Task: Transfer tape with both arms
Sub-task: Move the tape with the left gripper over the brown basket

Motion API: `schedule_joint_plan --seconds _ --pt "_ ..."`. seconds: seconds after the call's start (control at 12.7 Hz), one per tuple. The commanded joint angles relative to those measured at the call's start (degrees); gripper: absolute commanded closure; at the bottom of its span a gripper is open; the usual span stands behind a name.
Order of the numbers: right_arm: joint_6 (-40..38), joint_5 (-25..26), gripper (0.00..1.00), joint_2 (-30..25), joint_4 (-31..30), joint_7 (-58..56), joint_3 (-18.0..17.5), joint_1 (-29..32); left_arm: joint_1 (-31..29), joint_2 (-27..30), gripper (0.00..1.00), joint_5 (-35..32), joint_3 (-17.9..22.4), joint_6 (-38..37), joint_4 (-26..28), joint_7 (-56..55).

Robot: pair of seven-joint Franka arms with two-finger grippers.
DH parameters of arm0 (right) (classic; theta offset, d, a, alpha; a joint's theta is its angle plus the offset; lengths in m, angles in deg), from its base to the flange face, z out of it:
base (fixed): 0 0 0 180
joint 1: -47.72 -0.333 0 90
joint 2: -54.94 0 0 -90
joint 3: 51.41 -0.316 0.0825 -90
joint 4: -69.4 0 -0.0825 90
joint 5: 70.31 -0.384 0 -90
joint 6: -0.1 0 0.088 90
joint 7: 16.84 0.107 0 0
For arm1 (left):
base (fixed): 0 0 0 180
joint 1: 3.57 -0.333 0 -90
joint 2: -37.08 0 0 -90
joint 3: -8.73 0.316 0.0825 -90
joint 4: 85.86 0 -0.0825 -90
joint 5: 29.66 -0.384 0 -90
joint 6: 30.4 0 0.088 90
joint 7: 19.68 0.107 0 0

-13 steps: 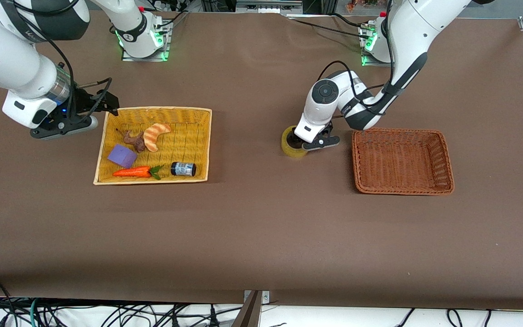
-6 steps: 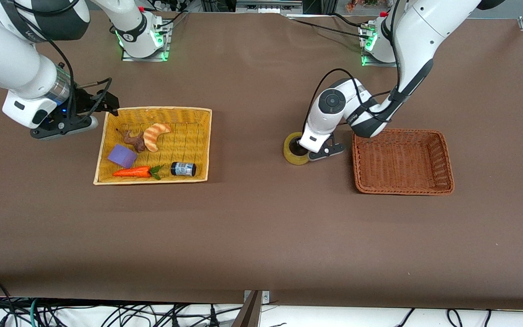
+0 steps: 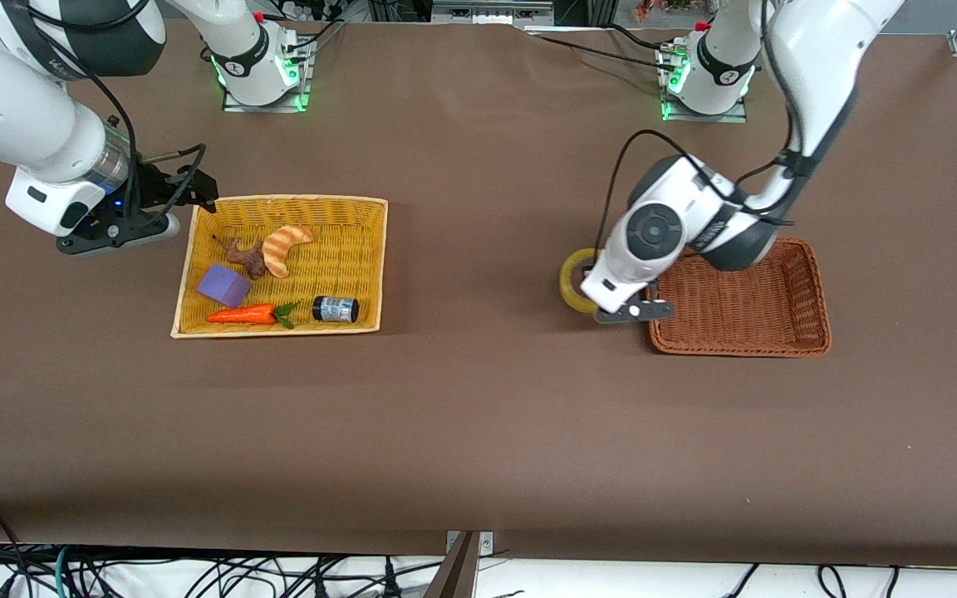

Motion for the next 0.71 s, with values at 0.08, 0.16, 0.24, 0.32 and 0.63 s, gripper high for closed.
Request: schedule_joint_plan --seconds 0.08,0.16,0.24,0.32,0.63 --pt "0.68 1.0 0.0 0.16 -0.36 -0.18 0.05 0.08 0.9 2.63 1.0 5.53 11.18 -0.57 0.42 21.26" --pt "0.59 1.09 0.0 0.16 -0.36 -0.27 0.05 0.08 1.16 2.72 1.0 8.16 13.92 -0.39 0.51 27.06" --pt "0.59 1.09 0.0 0.16 -0.36 -0.18 0.05 0.08 1.43 3.16 1.0 10.88 16.99 -0.39 0.77 32.6" --pt "0.77 1.09 0.0 0.16 -0.36 -0.18 0.05 0.08 2.12 3.77 1.0 13.34 19.89 -0.39 1.03 37.7" --pt "1.38 1.09 0.0 0.16 -0.62 -0.01 -0.04 0.0 4.06 6.06 1.0 16.36 26.5 4.42 6.29 47.41"
